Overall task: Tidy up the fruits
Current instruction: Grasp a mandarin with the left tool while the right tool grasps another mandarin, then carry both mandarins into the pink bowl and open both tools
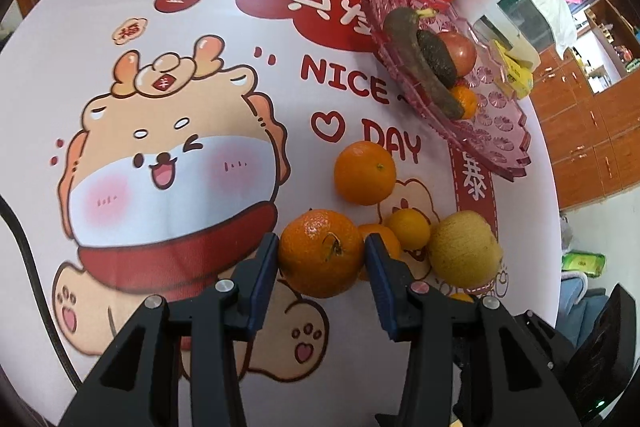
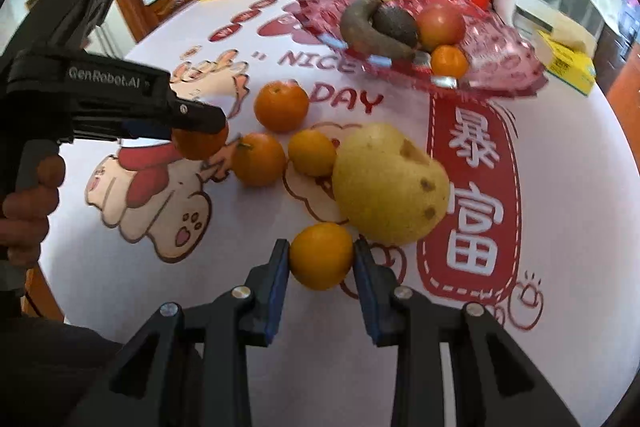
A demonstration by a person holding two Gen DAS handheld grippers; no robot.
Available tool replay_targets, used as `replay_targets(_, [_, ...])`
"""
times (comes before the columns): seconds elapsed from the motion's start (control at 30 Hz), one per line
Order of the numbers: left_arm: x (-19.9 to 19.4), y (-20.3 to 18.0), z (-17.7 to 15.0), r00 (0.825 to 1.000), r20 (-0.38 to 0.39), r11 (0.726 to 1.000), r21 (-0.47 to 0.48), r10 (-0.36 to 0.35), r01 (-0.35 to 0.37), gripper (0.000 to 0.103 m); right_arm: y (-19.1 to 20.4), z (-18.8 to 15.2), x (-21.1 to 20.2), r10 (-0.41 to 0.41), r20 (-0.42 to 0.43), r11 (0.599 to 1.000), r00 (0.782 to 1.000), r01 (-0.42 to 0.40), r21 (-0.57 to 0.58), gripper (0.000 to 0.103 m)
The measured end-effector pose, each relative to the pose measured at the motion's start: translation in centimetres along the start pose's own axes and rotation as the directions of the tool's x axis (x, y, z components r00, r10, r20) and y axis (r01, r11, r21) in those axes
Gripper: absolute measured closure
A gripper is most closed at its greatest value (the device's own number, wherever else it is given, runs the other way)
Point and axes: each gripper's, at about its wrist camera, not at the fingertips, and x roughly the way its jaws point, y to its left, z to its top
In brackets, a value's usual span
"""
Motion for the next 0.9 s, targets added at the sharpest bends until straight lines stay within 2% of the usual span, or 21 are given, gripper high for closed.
replay_targets(0.43, [-3.7, -5.3, -1.1, 0.994, 0.106, 0.999, -0.021, 0.031, -0.029, 0.061, -3.1, 3.4, -5.6, 0.149, 0.070, 0.975, 0.986, -0.135, -0.175, 0.071])
replay_targets(0.9, [-4.6, -12.9, -0.2, 0.980, 0.199, 1.000, -0.007, 0.029, -0.028, 0.061, -9.0, 6.6, -8.0, 0.200, 0.143, 0.946, 0.969, -0.152, -0.288, 0.071])
